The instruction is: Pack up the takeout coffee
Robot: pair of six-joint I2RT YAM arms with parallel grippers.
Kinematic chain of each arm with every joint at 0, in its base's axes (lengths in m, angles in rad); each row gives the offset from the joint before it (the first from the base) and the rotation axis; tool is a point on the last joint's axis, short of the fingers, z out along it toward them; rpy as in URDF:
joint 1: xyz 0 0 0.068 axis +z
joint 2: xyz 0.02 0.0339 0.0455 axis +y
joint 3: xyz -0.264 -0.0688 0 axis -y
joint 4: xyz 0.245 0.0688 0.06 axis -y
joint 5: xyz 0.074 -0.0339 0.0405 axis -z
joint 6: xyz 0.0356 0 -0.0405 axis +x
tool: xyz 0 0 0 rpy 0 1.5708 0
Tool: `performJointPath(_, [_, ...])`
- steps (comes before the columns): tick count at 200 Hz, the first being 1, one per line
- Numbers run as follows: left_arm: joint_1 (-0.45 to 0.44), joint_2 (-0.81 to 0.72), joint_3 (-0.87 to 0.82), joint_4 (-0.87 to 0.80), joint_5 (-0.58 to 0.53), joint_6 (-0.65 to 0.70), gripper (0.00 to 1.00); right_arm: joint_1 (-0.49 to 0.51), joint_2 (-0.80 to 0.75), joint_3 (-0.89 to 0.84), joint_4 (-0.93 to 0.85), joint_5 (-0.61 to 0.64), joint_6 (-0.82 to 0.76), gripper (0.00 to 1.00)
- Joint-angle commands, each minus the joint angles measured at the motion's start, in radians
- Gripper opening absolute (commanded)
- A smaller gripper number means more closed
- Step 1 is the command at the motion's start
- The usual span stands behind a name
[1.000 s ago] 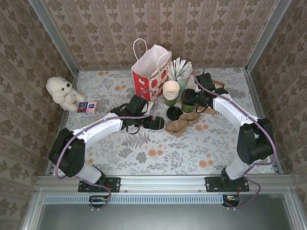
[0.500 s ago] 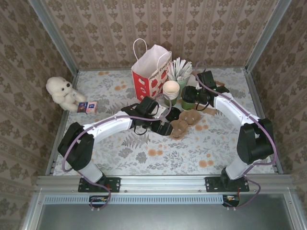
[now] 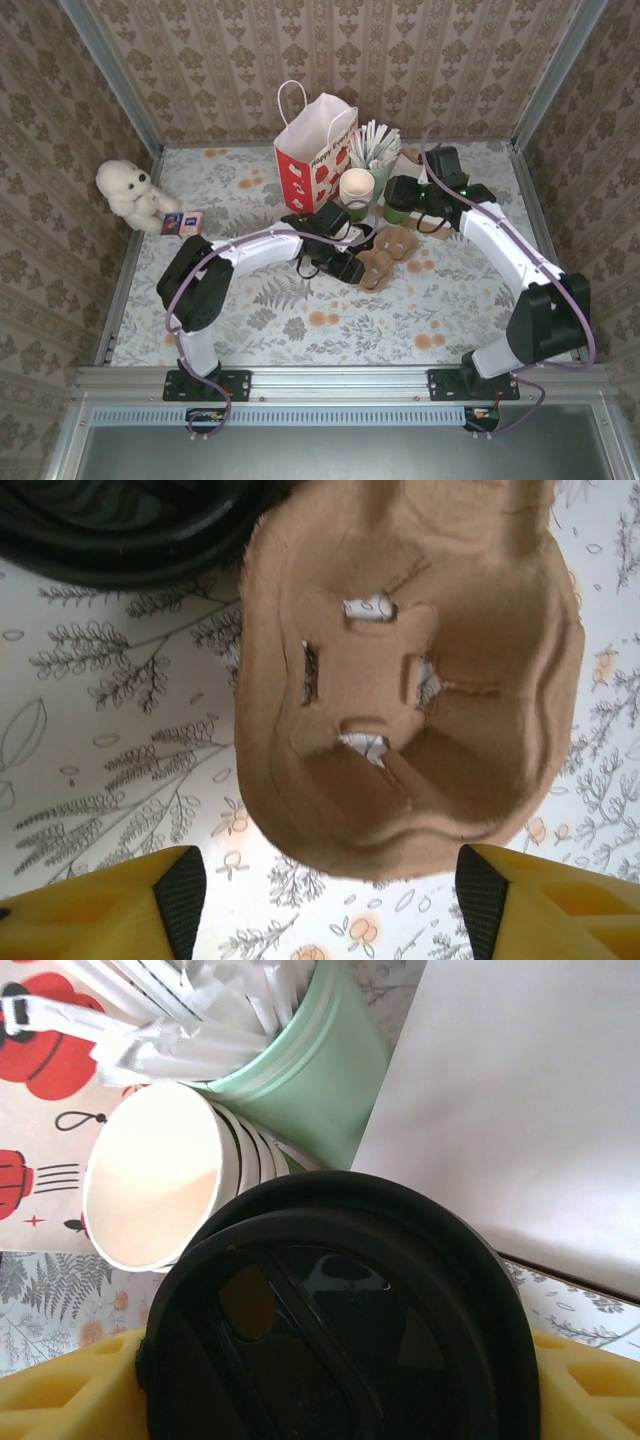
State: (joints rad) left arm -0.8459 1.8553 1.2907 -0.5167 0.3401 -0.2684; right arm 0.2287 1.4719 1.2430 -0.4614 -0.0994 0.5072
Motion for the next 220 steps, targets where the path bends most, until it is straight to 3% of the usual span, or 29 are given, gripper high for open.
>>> performJointPath(1, [-0.006,0.036,0.056,-0.046,-0.008,0.0,0.59,-0.025,-0.039,-0.042,-0.055,0.04,-0.014,0.69])
performJointPath(32, [-0.004,0.068,0.067,-0.078,-0.056,-0.002,0.46,-0.062,-0.061,-0.065,-0.07,0.064,-0.034,0.7])
performJointPath(74, [0.011,0.024,0.017,-0.125,-0.096,0.025,0.2,-0.094,-0.044,-0.074,-0.109,0.07,-0.058,0.7])
performJointPath(115, [0.049,-0.064,-0.066,-0.173,-0.147,0.051,0.18,-0.095,0.013,-0.073,-0.082,0.052,-0.052,0.7])
performJointPath(172, [0.099,-0.18,-0.078,-0.243,-0.134,0.107,0.3,-0.092,0.112,-0.084,0.074,0.024,-0.026,0.69])
performJointPath(196, [0.139,-0.269,-0.092,-0.239,-0.054,0.138,0.5,-0.092,0.167,-0.051,0.094,0.081,-0.033,0.69])
performJointPath(220, [0.219,-0.38,-0.122,-0.209,0.015,0.123,0.62,-0.092,0.208,-0.026,0.11,0.085,-0.039,0.69])
